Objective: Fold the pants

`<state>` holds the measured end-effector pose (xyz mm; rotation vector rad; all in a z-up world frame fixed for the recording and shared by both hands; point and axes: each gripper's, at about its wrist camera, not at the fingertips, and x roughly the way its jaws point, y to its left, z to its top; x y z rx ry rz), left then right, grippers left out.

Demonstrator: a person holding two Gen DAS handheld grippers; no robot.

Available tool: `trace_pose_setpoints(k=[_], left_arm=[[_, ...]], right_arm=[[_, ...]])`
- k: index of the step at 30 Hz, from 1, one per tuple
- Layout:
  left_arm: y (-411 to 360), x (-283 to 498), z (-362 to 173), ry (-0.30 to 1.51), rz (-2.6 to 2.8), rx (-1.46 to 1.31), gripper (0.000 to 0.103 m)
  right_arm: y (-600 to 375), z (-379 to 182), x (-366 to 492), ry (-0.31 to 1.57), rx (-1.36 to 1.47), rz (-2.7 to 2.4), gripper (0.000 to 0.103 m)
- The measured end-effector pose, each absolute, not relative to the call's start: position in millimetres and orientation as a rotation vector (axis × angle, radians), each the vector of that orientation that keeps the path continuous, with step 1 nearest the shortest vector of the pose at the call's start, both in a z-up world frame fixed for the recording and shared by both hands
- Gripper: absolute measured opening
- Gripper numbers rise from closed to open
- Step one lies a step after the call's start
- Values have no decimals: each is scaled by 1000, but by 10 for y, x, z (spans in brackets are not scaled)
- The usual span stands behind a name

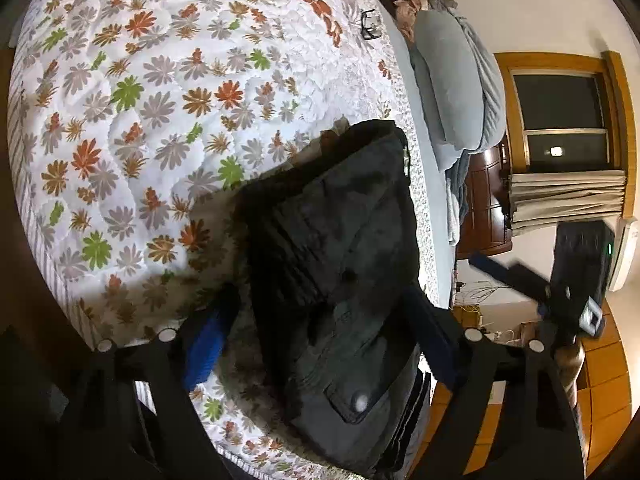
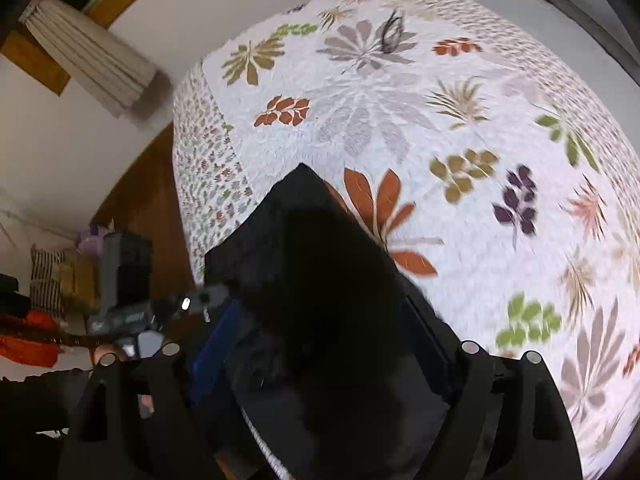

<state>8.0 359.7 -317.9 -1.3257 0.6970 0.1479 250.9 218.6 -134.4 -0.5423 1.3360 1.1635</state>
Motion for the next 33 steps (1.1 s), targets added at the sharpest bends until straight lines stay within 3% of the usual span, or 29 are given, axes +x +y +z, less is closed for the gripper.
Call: trace_pose_setpoints(k=[7, 15, 17, 22, 24, 27, 31, 33], left_arm=[[3574, 70, -3210, 760, 223, -1323, 95], [3615, 174, -3295, 729, 94, -1384, 95], [3656, 125, -3316, 702, 107, -1415, 90], [3679, 64, -3371, 721, 177, -1439, 59], [3700, 19, -3388, 728, 198, -1444, 52], [3721, -10, -3406, 745, 215, -1456, 54], [3651, -1, -3268, 735, 220, -1462, 70], [3584, 61, -3127, 711, 196, -1401, 72]], right_arm=[[2447, -1500, 2573, 1339, -578, 1188, 83], [2524, -1682, 2630, 1386, -560, 1228, 83], [2634, -1686, 2683, 1397, -557, 1254, 85], [2911, -1770, 2748, 1453, -579, 1305, 88], [3027, -1828, 2751, 1472, -606, 1322, 88], [3165, -1924, 2738, 1490, -652, 1333, 88], [3278, -2058, 2696, 1510, -709, 1343, 89], [3329, -2132, 2662, 1528, -728, 1359, 89]])
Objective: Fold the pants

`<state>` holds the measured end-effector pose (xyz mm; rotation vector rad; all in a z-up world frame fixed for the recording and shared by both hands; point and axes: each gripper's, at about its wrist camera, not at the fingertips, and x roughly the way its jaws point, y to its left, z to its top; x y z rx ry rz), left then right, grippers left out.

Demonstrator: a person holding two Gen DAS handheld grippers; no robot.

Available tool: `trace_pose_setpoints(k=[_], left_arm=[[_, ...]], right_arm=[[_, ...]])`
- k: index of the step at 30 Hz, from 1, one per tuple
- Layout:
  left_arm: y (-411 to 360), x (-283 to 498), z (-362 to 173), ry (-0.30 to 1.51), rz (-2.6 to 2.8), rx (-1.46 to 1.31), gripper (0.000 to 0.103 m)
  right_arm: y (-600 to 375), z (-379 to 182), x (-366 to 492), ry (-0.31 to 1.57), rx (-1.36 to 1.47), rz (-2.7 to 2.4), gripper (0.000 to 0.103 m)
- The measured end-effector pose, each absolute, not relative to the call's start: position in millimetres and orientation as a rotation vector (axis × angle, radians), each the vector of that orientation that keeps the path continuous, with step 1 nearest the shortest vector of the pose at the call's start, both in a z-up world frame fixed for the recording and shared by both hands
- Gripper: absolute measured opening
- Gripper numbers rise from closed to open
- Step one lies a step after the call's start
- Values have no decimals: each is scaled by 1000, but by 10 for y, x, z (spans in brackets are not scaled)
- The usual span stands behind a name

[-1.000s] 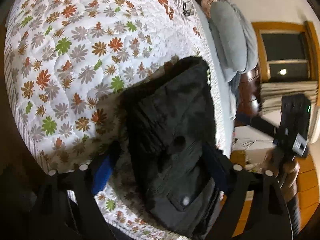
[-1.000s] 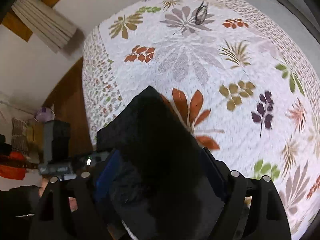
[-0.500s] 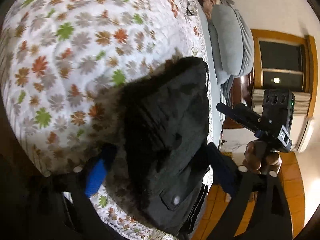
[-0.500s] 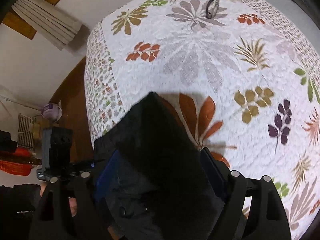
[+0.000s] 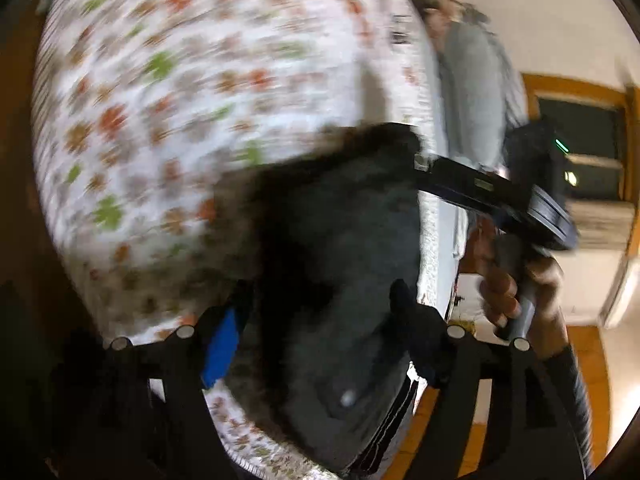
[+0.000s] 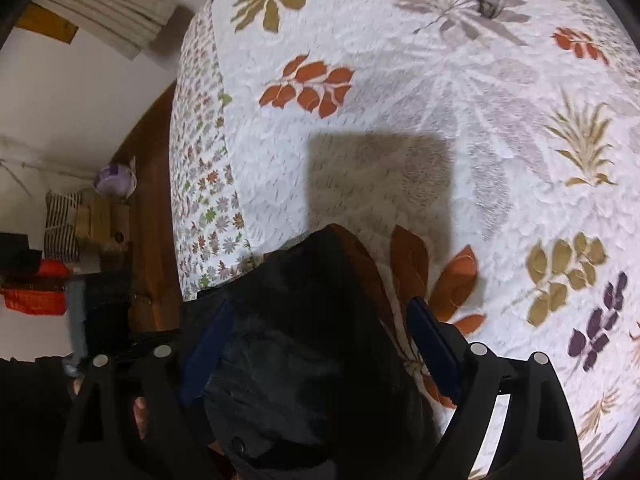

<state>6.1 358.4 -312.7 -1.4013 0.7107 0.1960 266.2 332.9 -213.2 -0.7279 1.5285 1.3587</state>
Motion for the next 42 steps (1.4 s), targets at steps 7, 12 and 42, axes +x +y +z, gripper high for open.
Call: trace_pose_setpoints(k=[7, 12, 42], left_arm=[[3651, 27, -3205, 706, 258, -1409, 83], [3621, 116, -3175, 664, 213, -1389, 87], [3666, 296, -3009, 603, 171, -1357, 28]], right_arm=[[3459, -2331, 2588, 1546, -780, 1377, 89], [3459, -2436, 2616, 1565, -780, 1372, 89], [3381, -2077, 2771, 1558, -755, 1383, 27]])
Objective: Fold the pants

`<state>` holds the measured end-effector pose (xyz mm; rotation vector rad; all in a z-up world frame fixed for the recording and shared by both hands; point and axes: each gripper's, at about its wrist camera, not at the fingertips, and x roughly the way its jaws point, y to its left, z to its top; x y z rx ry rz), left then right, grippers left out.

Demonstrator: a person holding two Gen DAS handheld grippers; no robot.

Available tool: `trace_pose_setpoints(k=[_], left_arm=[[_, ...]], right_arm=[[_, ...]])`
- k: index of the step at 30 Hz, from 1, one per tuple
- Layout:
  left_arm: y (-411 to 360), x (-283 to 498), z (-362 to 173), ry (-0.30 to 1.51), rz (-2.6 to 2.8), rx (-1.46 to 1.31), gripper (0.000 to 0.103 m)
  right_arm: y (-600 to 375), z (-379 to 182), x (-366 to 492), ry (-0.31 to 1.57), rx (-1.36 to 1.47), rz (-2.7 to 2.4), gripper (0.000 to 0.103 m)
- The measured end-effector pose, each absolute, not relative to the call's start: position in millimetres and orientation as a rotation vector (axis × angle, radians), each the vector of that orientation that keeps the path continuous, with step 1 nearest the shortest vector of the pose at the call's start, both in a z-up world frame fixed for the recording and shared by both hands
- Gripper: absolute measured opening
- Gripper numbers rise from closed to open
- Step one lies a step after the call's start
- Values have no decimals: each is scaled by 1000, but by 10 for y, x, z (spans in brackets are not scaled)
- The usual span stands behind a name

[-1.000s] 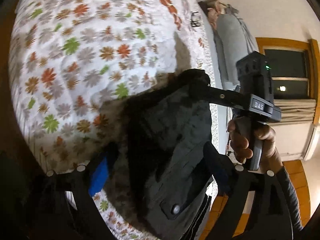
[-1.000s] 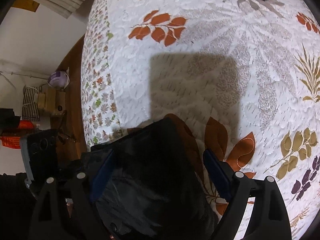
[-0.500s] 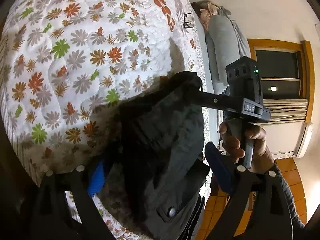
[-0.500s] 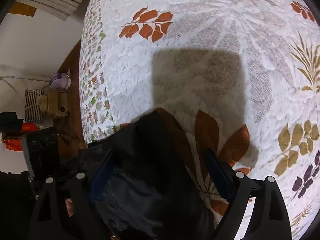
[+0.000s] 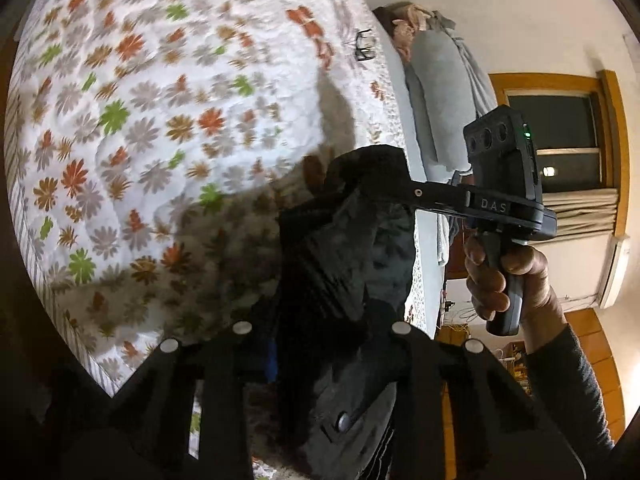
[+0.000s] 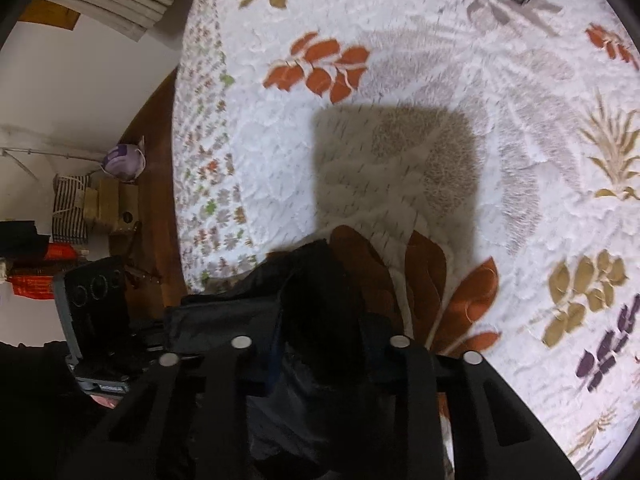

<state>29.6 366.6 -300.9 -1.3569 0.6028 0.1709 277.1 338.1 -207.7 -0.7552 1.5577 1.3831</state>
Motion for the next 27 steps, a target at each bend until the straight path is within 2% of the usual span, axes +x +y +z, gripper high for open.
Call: trace_pose_setpoints(k=[13, 27], left_arm=[[3323, 673, -1951, 576, 103, -1116, 26], [2397, 725, -1072, 578, -12, -859, 26]], right_arm=[[2742, -972, 2726, 1378, -682, 1341, 24], [1447, -25, 2690, 1229, -550, 1261, 23]])
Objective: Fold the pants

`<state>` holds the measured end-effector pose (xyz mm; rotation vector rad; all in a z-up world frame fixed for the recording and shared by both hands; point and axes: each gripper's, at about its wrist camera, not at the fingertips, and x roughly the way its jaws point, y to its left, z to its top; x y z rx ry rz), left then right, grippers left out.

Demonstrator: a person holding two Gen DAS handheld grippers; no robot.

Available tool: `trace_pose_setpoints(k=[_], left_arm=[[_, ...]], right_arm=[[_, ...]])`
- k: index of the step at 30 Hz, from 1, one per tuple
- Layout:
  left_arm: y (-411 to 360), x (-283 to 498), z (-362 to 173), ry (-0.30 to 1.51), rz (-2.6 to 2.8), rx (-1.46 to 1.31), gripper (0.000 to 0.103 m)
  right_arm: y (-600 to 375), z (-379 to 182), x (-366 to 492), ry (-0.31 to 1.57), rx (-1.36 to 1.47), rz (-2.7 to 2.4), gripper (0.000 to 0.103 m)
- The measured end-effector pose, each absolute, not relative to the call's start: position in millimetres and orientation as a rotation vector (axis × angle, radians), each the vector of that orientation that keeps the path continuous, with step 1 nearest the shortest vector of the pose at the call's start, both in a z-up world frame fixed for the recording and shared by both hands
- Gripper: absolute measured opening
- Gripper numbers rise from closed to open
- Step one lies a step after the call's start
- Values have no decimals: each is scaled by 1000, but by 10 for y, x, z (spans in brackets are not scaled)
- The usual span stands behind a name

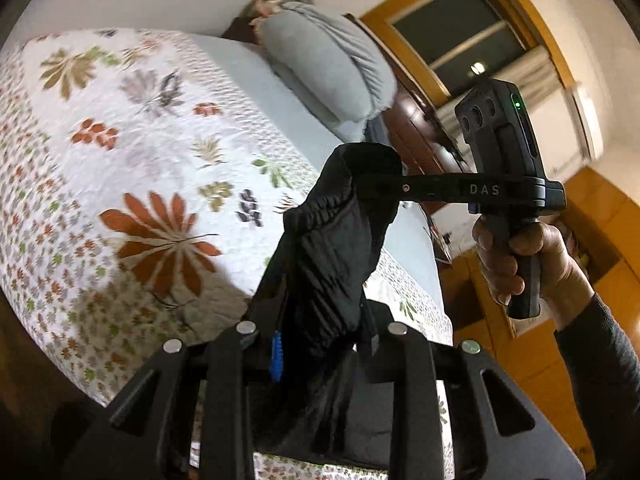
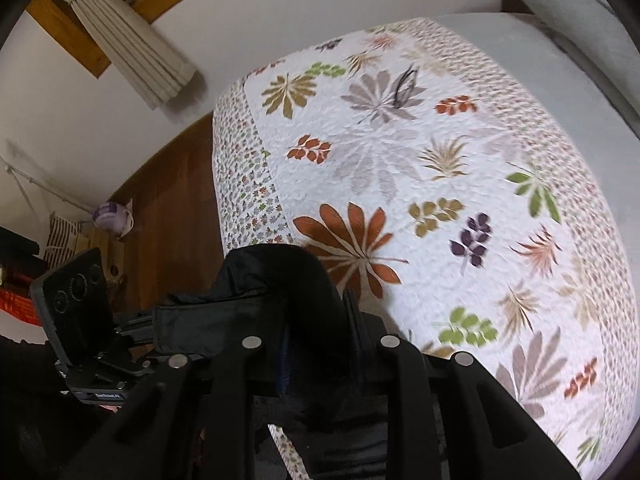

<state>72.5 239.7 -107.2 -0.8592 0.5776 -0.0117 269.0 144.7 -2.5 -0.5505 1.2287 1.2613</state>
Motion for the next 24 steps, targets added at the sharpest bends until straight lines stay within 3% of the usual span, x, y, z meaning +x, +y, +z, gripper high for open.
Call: trace_pose_setpoints(k=[24], left_arm=[[963, 1019, -496, 623, -231, -597, 25]], right_arm=[[-487, 427, 2765, 1136, -328, 1110, 22]])
